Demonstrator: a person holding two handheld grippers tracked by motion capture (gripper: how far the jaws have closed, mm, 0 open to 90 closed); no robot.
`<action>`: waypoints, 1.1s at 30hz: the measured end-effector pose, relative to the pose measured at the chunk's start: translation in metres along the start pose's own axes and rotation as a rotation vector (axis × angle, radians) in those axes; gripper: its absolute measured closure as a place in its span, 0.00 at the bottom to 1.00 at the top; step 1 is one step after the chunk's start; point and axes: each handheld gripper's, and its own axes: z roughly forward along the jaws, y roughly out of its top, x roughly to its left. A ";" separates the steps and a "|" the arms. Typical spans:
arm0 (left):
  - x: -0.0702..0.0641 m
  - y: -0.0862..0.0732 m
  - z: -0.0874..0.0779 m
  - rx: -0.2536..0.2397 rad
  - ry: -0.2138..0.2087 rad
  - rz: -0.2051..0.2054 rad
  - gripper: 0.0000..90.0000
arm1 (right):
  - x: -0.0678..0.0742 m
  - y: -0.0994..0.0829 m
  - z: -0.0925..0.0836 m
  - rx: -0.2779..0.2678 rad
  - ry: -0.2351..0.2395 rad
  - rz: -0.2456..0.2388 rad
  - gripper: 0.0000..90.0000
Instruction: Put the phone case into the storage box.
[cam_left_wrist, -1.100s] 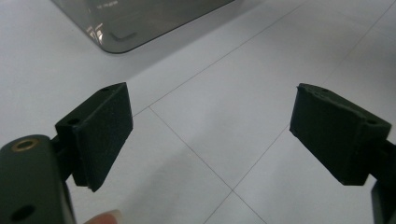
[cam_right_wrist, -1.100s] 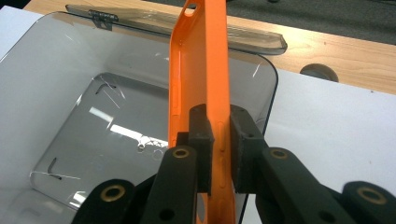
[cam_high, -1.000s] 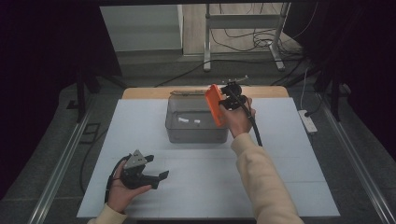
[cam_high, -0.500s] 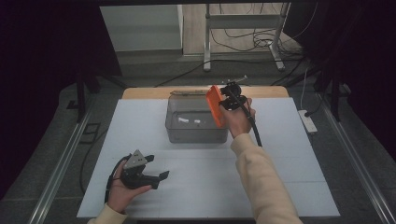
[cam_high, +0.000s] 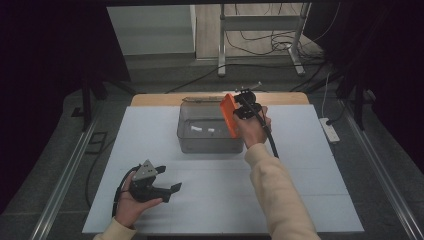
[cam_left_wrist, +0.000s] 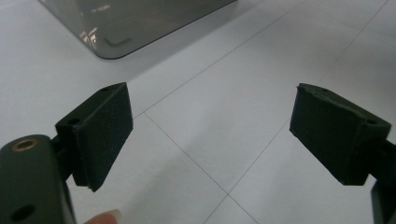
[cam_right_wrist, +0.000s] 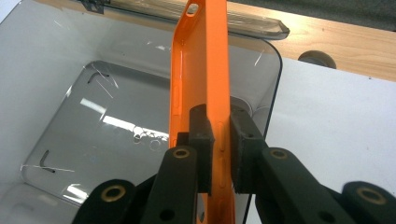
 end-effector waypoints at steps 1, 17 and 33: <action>0.000 0.000 0.000 0.000 0.000 -0.001 0.15 | 0.000 0.000 0.000 0.002 0.001 0.001 0.90; 0.000 0.000 0.000 -0.001 0.001 0.002 0.15 | 0.003 -0.002 0.008 0.020 -0.006 0.007 0.90; 0.000 0.001 -0.001 -0.006 -0.001 0.001 0.15 | 0.004 -0.004 0.015 0.057 -0.033 0.010 0.90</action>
